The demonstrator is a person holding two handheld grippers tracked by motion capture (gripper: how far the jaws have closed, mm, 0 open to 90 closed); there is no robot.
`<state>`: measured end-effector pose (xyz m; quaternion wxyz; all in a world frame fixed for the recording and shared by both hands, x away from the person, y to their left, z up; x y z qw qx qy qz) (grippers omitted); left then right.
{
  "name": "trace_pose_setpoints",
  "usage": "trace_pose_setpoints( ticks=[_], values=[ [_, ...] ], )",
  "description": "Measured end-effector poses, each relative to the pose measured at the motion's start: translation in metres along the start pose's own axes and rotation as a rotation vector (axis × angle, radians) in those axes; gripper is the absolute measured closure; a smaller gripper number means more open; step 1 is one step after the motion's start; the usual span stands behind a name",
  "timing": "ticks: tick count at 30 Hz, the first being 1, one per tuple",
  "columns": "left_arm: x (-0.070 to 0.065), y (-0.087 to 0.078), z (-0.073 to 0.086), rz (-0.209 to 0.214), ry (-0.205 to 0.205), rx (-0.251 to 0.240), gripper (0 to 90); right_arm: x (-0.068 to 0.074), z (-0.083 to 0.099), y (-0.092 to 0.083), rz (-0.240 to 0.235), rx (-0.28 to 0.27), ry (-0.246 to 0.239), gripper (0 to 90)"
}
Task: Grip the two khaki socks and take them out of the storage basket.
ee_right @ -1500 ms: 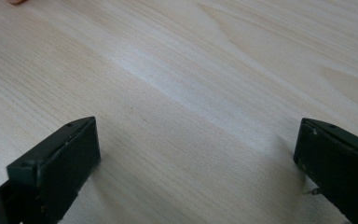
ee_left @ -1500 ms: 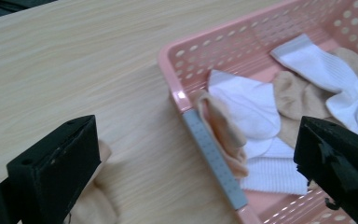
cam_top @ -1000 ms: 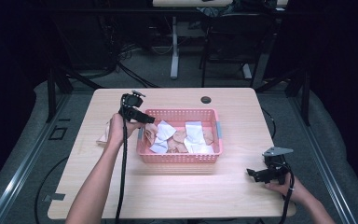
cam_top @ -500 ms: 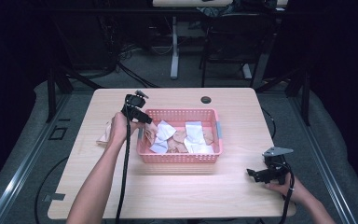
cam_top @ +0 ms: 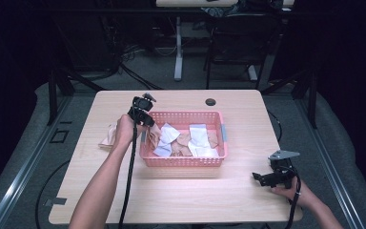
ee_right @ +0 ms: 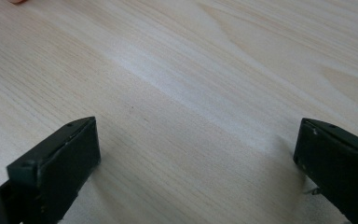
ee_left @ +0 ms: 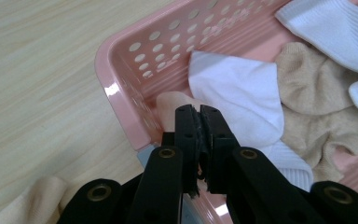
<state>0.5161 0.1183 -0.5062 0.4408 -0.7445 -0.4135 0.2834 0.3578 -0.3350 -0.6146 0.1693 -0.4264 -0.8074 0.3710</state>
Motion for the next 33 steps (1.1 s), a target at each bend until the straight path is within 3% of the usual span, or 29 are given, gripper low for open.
trace_pose_setpoints(
  ticks=[3,10,18,33],
  values=[
    [0.0,-0.007,-0.004,0.016,-0.004,0.003,86.5,0.0,0.0,0.0,0.0,-0.001,0.001,0.0],
    [-0.009,-0.026,-0.013,0.044,0.031,-0.018,86.8,0.0,0.0,0.0,0.004,-0.003,-0.002,0.0],
    [-0.017,-0.039,-0.018,0.049,0.061,-0.029,86.8,0.0,0.0,0.0,0.004,0.0,-0.003,0.0],
    [-0.018,-0.066,-0.027,0.079,0.1,-0.054,86.7,0.0,0.0,0.0,0.003,-0.001,-0.003,0.0]
  ],
)
Point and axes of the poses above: each handheld gripper's, and its own axes: y roughly forward along the jaws, z roughly out of its underside, x roughly to its left, the point moved 4 cm from there along y, roughly forward along the jaws, and after that the axes turned 4 degrees about -y, right-handed, at the moved point
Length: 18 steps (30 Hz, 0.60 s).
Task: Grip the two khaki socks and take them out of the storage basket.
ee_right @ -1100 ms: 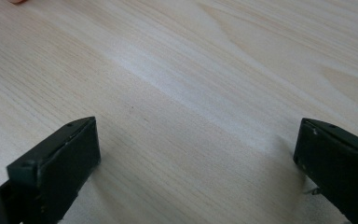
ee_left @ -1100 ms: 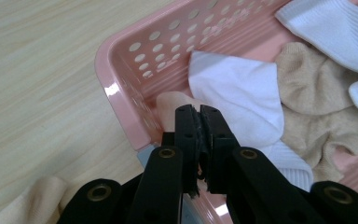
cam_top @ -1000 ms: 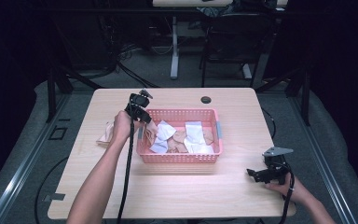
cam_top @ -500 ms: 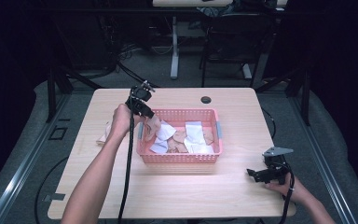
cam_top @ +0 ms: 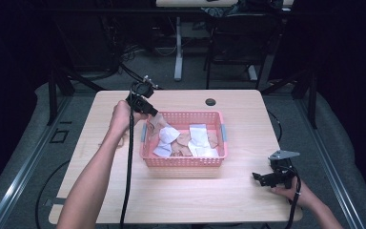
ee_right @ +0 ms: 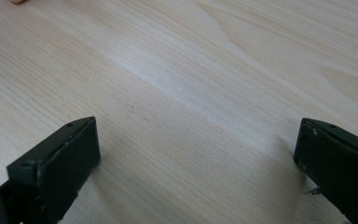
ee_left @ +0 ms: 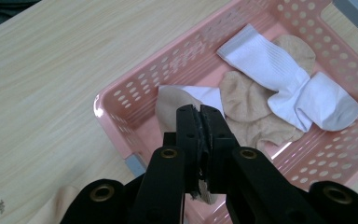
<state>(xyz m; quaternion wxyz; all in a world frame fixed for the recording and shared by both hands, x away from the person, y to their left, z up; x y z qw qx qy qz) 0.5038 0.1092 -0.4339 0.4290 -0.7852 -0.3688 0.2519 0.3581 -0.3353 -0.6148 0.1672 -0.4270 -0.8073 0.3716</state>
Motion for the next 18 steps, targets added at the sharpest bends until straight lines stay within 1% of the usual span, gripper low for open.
trace_pose_setpoints(
  ticks=[5,7,10,18],
  values=[
    [0.001,-0.008,-0.003,0.003,-0.001,-0.01,86.7,0.0,0.0,0.0,-0.002,0.003,0.003,0.0],
    [0.001,-0.014,-0.005,0.005,0.007,-0.025,86.7,0.0,0.0,0.0,-0.002,0.005,0.003,0.0],
    [0.001,-0.018,-0.006,0.003,0.012,-0.033,86.7,0.001,0.0,0.0,-0.005,0.003,0.005,0.0],
    [0.003,-0.037,-0.01,-0.016,0.025,-0.057,86.6,0.0,0.0,0.0,0.0,0.003,0.001,0.0]
  ],
)
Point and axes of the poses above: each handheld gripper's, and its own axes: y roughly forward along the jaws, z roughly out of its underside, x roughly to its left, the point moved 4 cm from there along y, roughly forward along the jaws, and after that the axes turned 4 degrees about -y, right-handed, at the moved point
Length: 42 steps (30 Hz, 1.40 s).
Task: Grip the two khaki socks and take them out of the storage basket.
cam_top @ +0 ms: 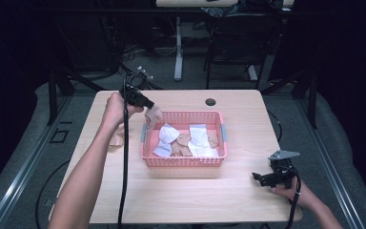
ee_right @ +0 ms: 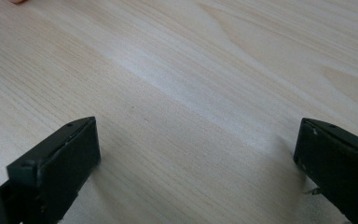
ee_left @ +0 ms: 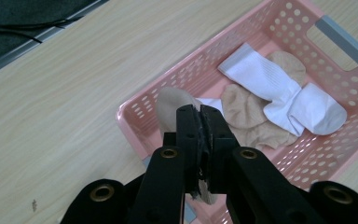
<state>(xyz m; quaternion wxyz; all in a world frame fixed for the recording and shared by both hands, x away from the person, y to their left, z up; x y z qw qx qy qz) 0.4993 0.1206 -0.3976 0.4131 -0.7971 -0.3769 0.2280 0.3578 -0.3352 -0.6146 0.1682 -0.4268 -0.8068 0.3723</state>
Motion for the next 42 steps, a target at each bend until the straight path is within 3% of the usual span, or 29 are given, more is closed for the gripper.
trace_pose_setpoints(
  ticks=[7,20,31,42],
  values=[
    [0.007,-0.02,0.001,-0.027,0.001,-0.014,86.6,0.0,0.0,0.0,0.003,0.005,-0.004,0.0],
    [0.034,-0.045,0.015,-0.065,-0.052,-0.048,86.6,0.0,0.0,0.0,0.003,0.002,-0.005,0.0],
    [0.058,-0.053,0.036,-0.086,-0.103,-0.041,86.6,0.0,0.0,0.0,0.0,-0.002,-0.002,0.0],
    [0.078,-0.049,0.059,-0.091,-0.151,-0.022,86.6,0.0,0.0,0.0,0.0,-0.002,-0.002,0.0]
  ],
)
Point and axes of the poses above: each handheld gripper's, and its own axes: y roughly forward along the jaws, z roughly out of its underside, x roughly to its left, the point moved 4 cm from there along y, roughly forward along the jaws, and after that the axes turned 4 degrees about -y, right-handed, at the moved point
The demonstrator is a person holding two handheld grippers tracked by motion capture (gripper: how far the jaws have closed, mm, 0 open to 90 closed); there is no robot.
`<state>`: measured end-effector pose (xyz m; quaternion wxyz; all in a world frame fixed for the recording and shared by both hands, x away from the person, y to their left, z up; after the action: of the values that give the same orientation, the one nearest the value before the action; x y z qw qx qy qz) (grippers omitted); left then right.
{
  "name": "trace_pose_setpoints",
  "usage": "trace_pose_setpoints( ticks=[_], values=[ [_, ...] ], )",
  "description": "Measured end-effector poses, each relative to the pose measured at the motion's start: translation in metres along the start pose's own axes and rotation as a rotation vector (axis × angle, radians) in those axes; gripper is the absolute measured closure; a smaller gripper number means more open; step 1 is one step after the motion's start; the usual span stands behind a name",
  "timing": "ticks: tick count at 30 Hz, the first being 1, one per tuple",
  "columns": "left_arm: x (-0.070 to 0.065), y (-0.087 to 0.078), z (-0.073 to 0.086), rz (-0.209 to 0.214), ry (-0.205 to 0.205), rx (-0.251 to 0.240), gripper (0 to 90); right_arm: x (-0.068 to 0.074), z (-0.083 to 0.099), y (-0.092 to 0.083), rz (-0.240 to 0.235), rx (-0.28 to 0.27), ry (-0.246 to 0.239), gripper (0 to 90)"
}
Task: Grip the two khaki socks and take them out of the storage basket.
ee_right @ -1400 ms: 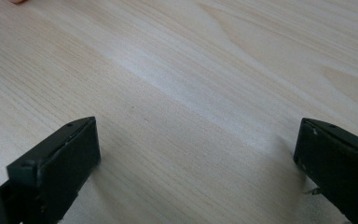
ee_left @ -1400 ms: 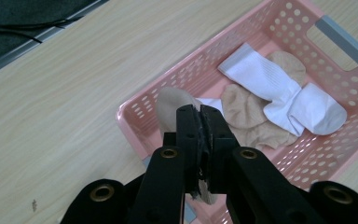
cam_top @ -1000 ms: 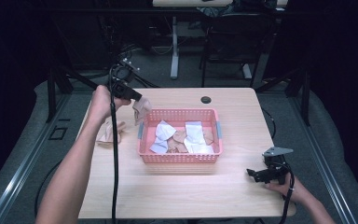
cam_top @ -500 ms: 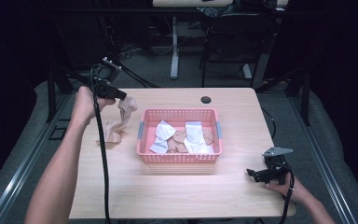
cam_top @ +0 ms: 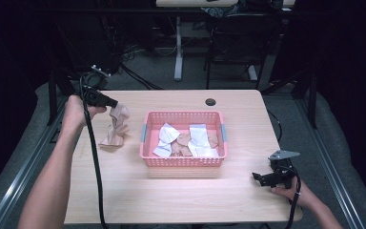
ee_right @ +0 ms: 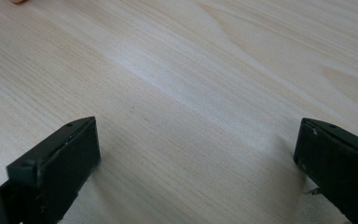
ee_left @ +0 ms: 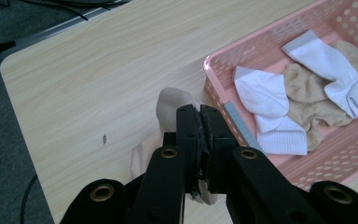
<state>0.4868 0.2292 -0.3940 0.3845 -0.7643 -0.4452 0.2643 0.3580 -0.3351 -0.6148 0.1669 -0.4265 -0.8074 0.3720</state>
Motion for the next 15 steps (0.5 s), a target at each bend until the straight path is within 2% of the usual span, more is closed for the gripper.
trace_pose_setpoints(
  ticks=[9,15],
  values=[
    [0.016,0.009,0.019,-0.001,-0.045,0.018,86.6,0.0,0.0,0.0,0.0,0.0,0.0,0.0],
    [0.022,0.015,0.029,0.004,-0.055,0.03,86.5,0.0,0.0,0.0,0.0,0.0,0.0,0.0]
  ],
)
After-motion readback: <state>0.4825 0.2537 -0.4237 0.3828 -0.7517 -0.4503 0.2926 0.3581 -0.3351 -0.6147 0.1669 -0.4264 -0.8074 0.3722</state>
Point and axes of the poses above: each handheld gripper's, and its own axes: y roughly forward along the jaws, z roughly out of its underside, x roughly to its left, the point moved 4 cm from there along y, roughly forward along the jaws, and after that the axes turned 4 degrees about -y, right-handed, at the moved point
